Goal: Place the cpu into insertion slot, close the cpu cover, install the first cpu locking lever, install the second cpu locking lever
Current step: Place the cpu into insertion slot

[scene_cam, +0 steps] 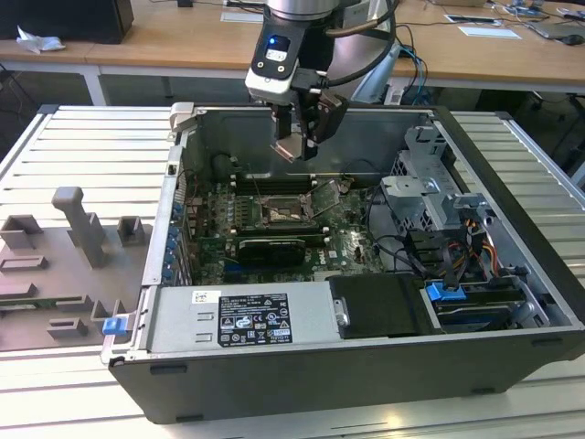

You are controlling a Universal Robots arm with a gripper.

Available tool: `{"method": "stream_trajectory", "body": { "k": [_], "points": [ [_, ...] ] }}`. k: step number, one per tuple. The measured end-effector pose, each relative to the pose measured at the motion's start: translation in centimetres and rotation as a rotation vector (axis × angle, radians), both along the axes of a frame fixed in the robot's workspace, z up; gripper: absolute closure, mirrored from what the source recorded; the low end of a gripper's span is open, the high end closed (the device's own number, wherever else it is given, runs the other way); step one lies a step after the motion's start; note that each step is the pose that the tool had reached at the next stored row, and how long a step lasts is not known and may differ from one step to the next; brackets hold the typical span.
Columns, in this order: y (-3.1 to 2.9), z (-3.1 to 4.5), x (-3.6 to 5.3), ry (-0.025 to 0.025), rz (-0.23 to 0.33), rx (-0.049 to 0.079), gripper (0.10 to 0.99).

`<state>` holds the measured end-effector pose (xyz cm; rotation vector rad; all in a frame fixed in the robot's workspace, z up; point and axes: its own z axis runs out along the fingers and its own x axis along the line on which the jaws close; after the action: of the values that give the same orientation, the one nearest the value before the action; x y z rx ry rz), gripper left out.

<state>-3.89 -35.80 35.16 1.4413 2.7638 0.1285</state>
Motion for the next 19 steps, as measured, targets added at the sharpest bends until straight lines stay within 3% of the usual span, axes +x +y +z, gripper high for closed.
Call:
{"method": "stream_trajectory", "body": {
  "k": [19],
  "points": [
    [0.00, -0.33, 0.00, 0.0001, -0.101, 0.000, 0.545]
  ]
}}
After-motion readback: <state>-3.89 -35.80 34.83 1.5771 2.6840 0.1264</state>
